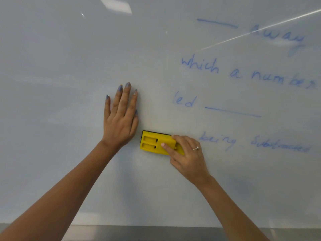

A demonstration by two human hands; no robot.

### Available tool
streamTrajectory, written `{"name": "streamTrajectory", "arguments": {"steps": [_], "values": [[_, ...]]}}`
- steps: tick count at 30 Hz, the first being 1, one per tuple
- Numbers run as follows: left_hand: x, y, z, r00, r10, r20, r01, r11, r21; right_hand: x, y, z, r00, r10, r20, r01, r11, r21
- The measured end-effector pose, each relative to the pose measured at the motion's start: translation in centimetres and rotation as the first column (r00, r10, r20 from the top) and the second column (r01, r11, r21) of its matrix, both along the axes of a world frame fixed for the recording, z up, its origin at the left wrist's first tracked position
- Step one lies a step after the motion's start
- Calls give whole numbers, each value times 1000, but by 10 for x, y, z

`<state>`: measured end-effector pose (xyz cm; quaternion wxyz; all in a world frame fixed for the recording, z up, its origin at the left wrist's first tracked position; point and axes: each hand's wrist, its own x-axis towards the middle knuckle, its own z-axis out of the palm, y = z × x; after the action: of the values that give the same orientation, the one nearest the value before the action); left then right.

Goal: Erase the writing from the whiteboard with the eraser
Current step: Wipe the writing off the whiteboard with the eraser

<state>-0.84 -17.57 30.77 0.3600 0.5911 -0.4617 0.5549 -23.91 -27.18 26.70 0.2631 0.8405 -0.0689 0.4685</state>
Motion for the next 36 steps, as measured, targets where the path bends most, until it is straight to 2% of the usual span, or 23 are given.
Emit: {"name": "streamTrajectory", "arguments": {"steps": [2, 5, 12, 14, 20, 23, 27, 30, 33, 36], "values": [[-6, -9, -2, 999, 34, -15, -34, 999, 3, -13, -5, -12, 998, -16, -61, 15, 1000, -16], [-5, -15, -5, 996, 86, -8, -86, 996, -19, -31, -17, -7, 998, -14, -57, 13, 1000, -14], [0, -20, -8, 993, 113, 31, -111, 992, -56, -11, -20, 44, 978, 57, 201, -80, 991, 108], [-1, -19, -8, 993, 111, 32, -109, 992, -58, -1, -14, 39, 982, 74, 175, -94, 990, 109], [-3, -16, -8, 995, 99, 19, -99, 994, -38, -5, -10, -15, 993, 101, -60, -99, 995, 32], [-3, -15, -7, 995, 100, 12, -100, 994, -37, -18, -21, -11, 994, 86, -66, -85, 996, 11], [-5, -15, -7, 996, 94, -2, -94, 995, -43, -30, -30, 27, 995, 83, 50, -84, 996, 10], [-4, -16, -7, 995, 97, -8, -97, 995, -38, -39, -42, 67, 964, 51, 263, -67, 996, 52], [-3, -16, -8, 995, 102, -19, -103, 994, -32, -39, -46, 93, 885, -16, 466, -72, 983, 170], [-2, -17, -8, 993, 115, -20, -116, 993, -32, -22, -32, 95, 896, 1, 445, -90, 980, 178]]}}
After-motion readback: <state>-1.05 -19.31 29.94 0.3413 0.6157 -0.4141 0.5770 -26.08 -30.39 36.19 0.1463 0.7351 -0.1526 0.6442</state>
